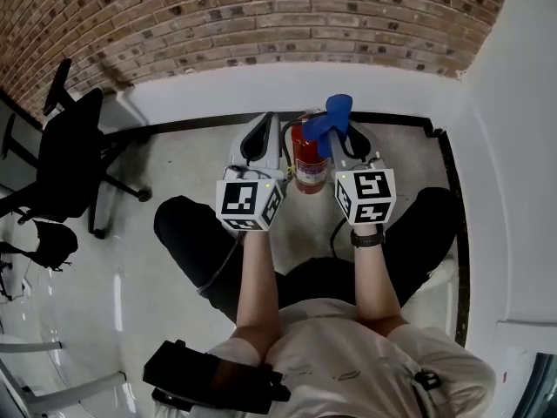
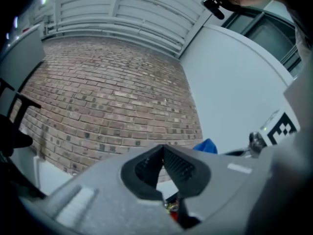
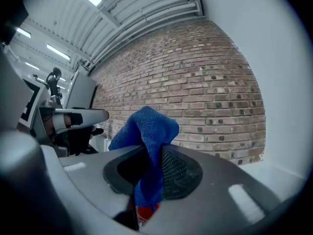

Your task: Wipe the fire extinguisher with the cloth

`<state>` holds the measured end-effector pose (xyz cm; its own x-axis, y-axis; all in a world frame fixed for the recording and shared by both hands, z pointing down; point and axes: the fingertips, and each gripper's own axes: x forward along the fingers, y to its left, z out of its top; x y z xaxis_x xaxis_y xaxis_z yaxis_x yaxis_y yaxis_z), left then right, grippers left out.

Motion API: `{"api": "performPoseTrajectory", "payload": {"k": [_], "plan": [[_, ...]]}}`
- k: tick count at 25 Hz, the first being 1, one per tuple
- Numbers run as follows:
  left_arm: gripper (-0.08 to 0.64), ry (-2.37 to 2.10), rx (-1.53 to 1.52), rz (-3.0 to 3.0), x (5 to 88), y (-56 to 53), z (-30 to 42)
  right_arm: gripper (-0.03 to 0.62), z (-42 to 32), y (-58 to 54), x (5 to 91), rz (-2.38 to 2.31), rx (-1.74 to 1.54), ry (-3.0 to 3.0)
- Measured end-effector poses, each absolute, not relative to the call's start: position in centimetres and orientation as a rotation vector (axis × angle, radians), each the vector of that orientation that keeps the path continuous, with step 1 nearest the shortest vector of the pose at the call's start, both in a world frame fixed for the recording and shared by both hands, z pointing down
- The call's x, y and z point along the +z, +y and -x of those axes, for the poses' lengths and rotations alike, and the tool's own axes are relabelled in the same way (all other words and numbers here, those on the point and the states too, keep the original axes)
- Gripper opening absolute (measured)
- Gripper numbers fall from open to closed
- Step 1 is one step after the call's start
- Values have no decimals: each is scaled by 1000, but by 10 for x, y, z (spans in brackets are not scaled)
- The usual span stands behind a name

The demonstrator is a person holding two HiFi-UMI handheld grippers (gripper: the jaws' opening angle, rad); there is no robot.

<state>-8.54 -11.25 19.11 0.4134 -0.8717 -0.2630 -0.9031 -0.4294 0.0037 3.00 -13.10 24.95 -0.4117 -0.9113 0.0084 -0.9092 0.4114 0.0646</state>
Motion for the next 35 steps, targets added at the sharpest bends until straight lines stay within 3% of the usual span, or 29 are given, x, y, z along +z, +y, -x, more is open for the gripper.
{"api": "performPoseTrajectory", "payload": {"k": [15,22,27,35], "plan": [[0,1679,274,2589,271,-207,132,66,69,-210,417,-1355,191,-2312],[0,1783,270,2578,299,-225,170,64,102,-198,499,-1262,-52,-2044],[0,1850,310,2603,320,-230,187,63,82,-196,615,-1210,60,-1869],[0,1926,262,2644,358,-228,195,64,87,-203,706,-1231,7,-1735]]}}
